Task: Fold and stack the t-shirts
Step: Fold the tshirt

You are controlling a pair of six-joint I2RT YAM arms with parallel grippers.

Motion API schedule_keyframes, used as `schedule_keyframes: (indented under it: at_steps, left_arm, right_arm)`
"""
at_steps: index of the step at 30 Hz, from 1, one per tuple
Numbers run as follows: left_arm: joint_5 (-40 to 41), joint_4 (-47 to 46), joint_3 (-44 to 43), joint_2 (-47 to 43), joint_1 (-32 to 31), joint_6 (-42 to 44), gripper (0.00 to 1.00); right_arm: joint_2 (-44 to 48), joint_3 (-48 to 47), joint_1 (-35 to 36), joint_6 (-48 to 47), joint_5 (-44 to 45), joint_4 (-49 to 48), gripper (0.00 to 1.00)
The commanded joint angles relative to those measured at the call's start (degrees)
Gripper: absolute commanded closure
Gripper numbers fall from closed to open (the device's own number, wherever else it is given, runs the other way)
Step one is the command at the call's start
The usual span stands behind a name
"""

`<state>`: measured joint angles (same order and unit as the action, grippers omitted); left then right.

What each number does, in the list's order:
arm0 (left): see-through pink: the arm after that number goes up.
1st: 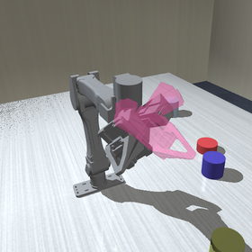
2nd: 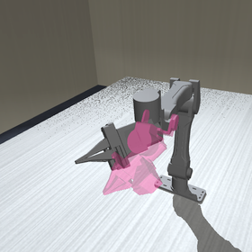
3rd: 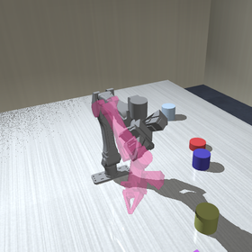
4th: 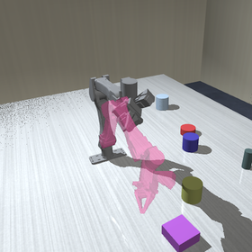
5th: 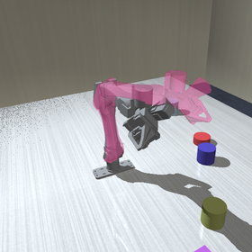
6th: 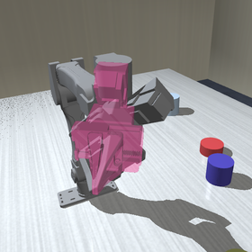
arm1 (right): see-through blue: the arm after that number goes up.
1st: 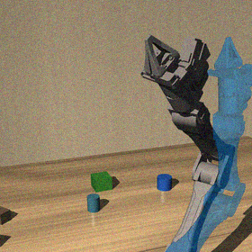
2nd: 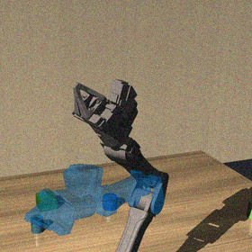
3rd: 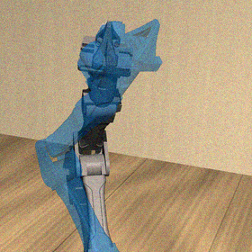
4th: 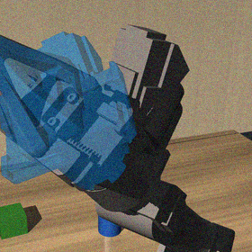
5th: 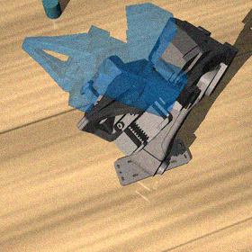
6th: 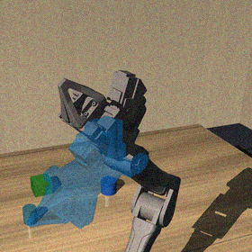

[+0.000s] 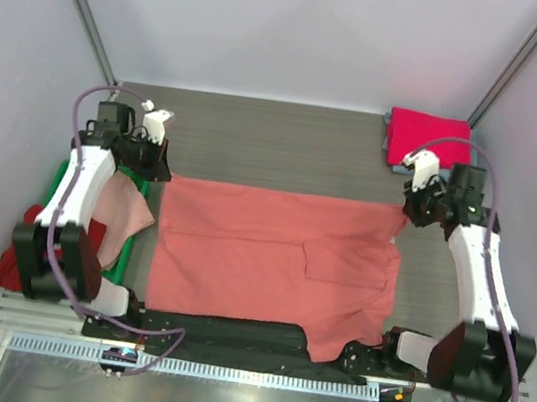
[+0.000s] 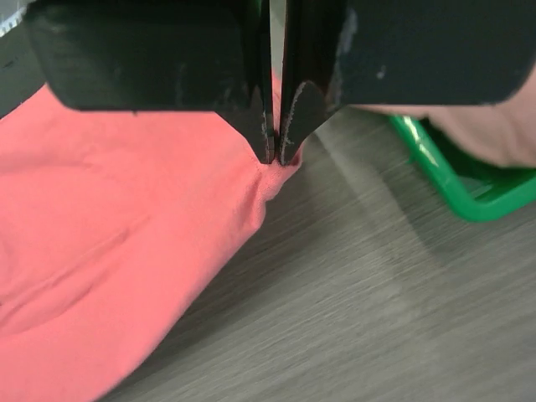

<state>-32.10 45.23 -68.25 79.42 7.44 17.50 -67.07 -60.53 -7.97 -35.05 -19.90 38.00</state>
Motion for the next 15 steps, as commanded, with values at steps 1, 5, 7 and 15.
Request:
schedule_keyframes:
  at_steps: [1, 5, 7, 15]
  left_arm:
    - [0.5, -7.1, -5.1, 9.1, -0.1, -0.4, 0.98]
    - [3.9, -8.4, -10.1, 20.1, 0.2, -2.8, 1.00]
    - [5.1, -11.0, -11.6, 23.1, 0.3, -3.9, 1.00]
    - [7.0, -12.0, -23.1, 34.7, 0.4, -7.6, 1.00]
  right_arm:
    - [-8.4, 1.6, 0.2, 0.2, 0.1, -11.9, 0.99]
    - [-23.2, -4.7, 0.3, 2.5, 2.0, -17.0, 0.99]
    - [-30.5, -10.2, 0.3, 2.4, 2.9, -18.1, 0.99]
    - [-50.4, -29.5, 0.4, 1.6, 5.9, -18.8, 0.99]
